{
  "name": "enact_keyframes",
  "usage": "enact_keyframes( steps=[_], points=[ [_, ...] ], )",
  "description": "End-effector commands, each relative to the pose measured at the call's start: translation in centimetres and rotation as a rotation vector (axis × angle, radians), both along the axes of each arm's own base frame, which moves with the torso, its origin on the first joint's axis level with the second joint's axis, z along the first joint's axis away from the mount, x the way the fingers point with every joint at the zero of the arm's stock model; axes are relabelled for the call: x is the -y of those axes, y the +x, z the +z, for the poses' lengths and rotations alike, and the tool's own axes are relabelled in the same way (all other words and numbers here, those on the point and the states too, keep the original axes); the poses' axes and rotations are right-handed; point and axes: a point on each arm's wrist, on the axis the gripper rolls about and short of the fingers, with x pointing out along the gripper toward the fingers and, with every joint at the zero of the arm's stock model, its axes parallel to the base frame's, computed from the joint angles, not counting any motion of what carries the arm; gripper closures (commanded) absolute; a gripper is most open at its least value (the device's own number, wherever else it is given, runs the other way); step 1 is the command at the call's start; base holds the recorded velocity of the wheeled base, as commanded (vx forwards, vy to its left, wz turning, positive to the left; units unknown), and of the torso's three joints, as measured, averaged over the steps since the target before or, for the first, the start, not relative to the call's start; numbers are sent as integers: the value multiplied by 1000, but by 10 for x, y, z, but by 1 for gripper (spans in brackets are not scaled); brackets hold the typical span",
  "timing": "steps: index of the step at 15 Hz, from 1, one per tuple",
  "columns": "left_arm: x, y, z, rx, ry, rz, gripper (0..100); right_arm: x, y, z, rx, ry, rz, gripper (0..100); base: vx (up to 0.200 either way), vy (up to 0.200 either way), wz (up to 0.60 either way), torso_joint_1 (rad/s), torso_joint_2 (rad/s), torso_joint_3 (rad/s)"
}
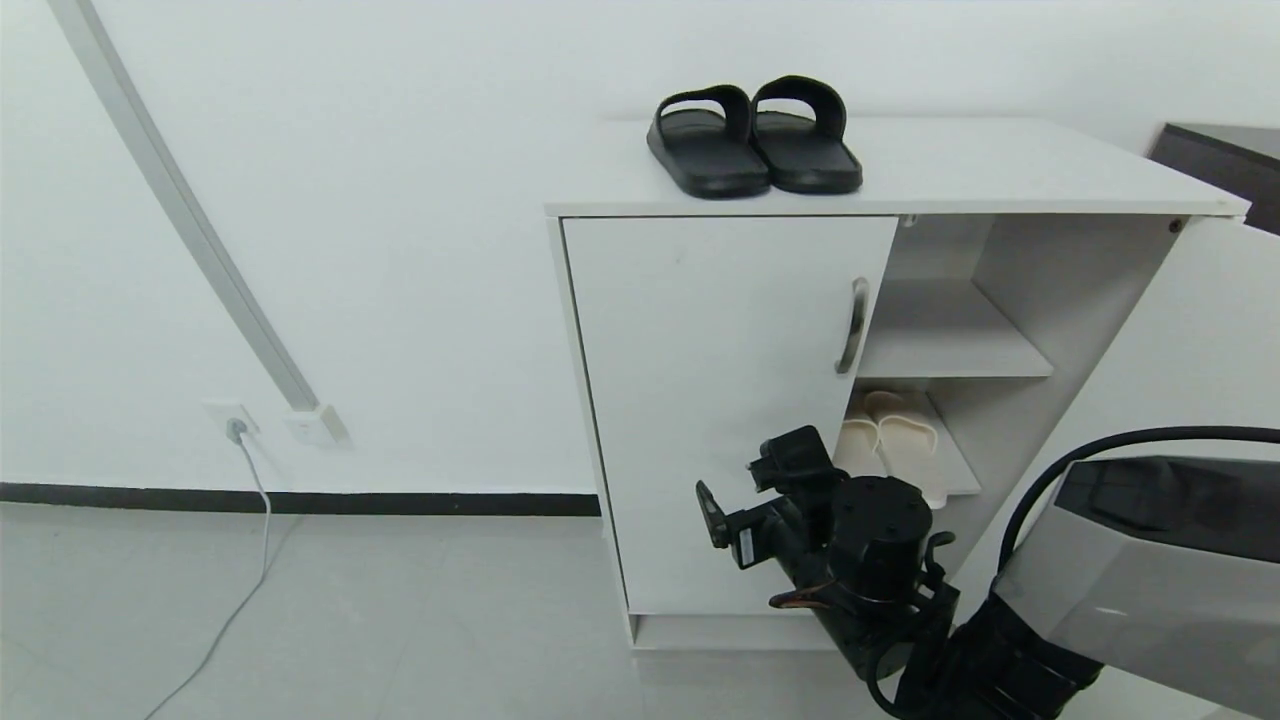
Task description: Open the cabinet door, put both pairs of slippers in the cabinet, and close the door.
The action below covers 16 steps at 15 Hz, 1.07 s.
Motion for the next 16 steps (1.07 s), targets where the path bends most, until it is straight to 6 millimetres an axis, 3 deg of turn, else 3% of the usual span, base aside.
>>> enact_keyframes(
  steps=[1,16],
  points=[
    [0,0,0,0,0,0,100,0,0,0,0,0,-1,0,0,0,0,124,-471,-339],
    [0,0,0,0,0,0,100,1,-1,-2,-5,-6,-1,0,0,0,0,189,-499,-315]
  ],
)
